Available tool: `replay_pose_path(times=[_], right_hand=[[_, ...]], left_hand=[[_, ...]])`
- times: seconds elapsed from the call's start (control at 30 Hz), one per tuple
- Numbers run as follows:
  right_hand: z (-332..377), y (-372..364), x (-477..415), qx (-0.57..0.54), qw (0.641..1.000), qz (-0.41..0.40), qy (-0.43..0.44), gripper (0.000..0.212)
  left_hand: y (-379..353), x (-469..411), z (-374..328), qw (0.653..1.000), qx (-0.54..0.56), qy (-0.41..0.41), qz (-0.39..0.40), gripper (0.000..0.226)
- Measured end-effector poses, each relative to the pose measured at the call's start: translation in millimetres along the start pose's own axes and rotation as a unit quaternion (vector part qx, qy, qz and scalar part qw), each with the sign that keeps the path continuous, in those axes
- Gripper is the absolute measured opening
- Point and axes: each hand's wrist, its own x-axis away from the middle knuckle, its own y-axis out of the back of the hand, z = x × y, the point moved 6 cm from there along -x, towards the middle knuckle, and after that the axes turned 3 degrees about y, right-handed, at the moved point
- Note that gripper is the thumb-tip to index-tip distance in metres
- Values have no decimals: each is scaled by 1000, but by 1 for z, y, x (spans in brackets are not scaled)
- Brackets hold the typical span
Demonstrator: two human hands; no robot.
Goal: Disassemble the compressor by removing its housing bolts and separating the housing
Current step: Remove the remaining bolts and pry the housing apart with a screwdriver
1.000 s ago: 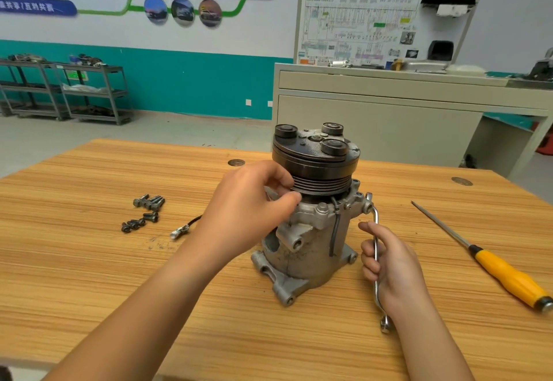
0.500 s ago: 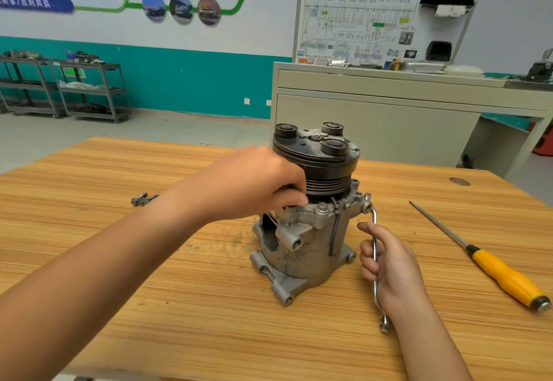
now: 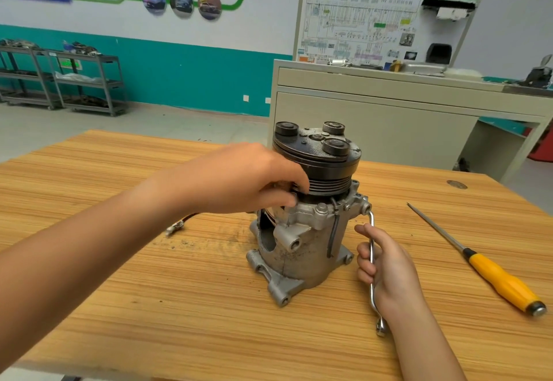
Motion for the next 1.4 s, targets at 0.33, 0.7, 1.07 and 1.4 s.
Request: replay_pose_path(times=[0.33, 0.7, 1.07, 1.4], right_hand=[[0, -1, 1, 16, 1000, 5, 4, 18], [-2, 1, -2, 20, 1000, 9, 7, 20], [-5, 1, -3, 19, 1000, 0, -4, 18], [-3, 1, -3, 18, 1000, -5, -7, 19]], left_hand=[[7, 9, 1, 989, 7, -52, -140, 30], [-40, 30, 6, 835, 402, 248, -282, 21], [-58, 35, -3, 802, 396, 301, -330, 9], [-49, 37, -5, 807, 379, 291, -346, 13]])
